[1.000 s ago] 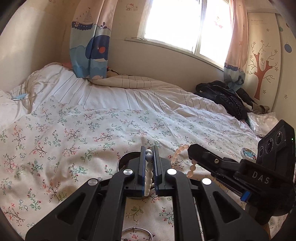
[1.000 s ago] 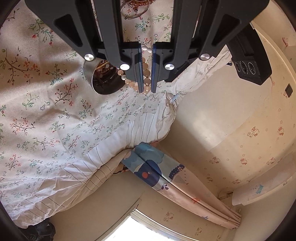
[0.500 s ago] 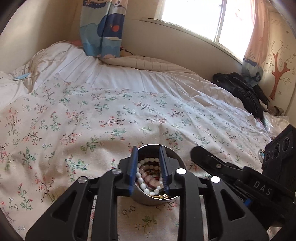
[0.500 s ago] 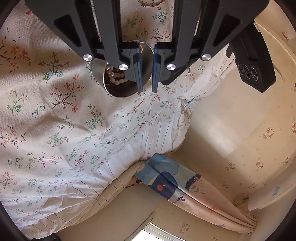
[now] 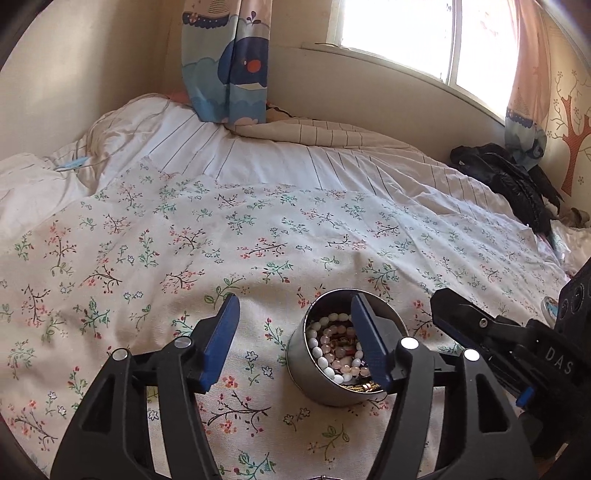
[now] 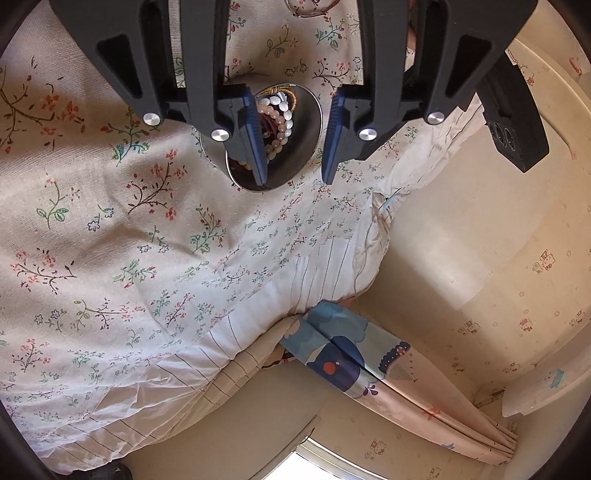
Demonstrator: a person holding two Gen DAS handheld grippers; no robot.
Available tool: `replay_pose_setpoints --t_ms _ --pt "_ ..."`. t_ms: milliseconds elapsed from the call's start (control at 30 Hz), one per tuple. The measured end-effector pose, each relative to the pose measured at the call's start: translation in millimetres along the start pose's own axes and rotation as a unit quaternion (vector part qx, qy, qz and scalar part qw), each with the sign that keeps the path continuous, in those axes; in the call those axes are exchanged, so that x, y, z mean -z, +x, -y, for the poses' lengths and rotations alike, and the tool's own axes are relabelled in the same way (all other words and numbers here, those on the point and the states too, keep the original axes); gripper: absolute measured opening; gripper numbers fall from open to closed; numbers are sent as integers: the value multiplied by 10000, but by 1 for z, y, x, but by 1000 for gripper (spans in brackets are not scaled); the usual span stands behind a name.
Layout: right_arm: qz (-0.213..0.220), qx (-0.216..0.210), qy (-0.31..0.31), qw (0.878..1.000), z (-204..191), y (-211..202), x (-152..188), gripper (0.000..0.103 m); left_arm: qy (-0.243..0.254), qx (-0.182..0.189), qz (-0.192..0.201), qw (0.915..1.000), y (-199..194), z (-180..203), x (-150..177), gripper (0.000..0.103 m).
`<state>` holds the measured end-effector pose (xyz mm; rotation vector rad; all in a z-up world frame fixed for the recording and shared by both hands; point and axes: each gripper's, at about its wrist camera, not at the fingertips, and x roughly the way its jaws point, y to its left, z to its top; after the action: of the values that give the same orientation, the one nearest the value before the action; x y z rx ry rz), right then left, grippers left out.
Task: Organize jewelry
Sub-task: 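Open both tools over the tin to drop the bead bracelets, then move both open tools back to the amber bracelet and silver bangles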
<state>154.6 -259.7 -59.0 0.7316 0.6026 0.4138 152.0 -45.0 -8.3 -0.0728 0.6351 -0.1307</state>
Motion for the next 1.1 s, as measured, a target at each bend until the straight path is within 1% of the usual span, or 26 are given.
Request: replay_pose_setpoints --t_ms 33,133,267,333,500,567,633,767,933,1033,1100 --pt "-5 16 2 10000 0 0 0 35 47 -31 12 10000 0 2 0 65" --pt "-5 64 8 10000 1 1 -1 38 114 -103 25 9999 -1 4 1 70" --pt "-3 182 -22 9998 2 1 -1 44 161 -223 -1 9996 0 5 2 73" --pt "-3 252 -50 9997 2 2 0 50 164 -256 -28 9995 1 4 2 75" --pt "-11 454 -126 9989 2 2 0 60 267 -377 -80 9989 4 4 6 79" --pt "-13 513 -131 9986 2 2 2 61 324 -433 -109 9985 4 4 8 81" --pt "-10 620 -153 9980 2 0 3 66 356 -468 -145 9982 4 5 10 84" --pt "17 829 -232 9963 0 -7 4 67 341 -437 -294 9980 4 2 15 86" --pt "54 1014 -257 9945 1 -18 7 71 337 -481 -339 9977 -2 -1 21 87" --pt "-61 1223 -394 9917 -2 -21 11 71 312 -485 -387 9976 -8 -5 24 88" --pt "-261 1386 -561 9884 -6 -21 16 71 260 -535 -398 9974 -13 -11 26 88"
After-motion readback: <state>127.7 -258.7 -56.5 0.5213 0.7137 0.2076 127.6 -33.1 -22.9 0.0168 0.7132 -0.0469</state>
